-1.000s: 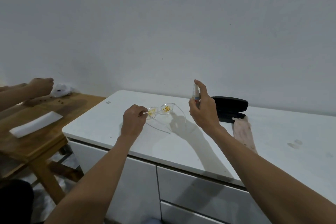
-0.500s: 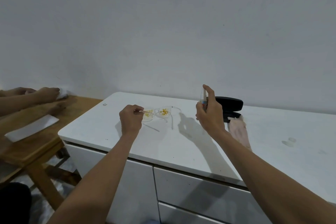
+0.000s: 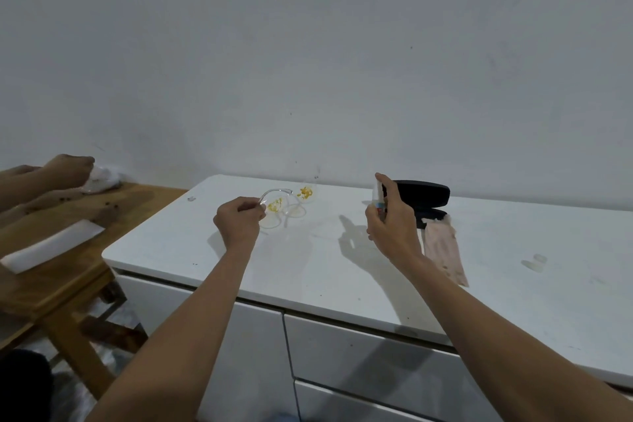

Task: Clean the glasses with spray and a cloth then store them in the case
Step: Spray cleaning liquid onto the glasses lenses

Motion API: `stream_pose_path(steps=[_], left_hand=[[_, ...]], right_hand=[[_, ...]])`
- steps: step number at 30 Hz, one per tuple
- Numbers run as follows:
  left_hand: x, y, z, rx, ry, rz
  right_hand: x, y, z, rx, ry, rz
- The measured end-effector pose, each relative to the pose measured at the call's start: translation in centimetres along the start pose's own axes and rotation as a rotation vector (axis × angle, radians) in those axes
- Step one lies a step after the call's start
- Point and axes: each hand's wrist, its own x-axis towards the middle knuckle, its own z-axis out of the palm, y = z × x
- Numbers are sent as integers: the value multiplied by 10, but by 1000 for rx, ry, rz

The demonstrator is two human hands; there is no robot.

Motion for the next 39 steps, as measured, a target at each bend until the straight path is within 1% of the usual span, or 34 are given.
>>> stream_pose_path(steps=[5, 9, 16, 26, 39], left_hand=[[-7, 14, 5, -97, -23, -22], [-9, 24, 12, -119, -60, -5], [-6, 35, 12, -157, -126, 24], [-7, 38, 9, -165, -162, 29], [-4, 38, 5, -148, -180, 33]], right_hand=[[-6, -5, 12, -41, -68, -96], [-7, -14, 26, -63, -98, -182], [1, -26, 48, -80, -110, -212], [5, -26, 59, -192, -33, -299], [11, -25, 60, -219, -39, -286]])
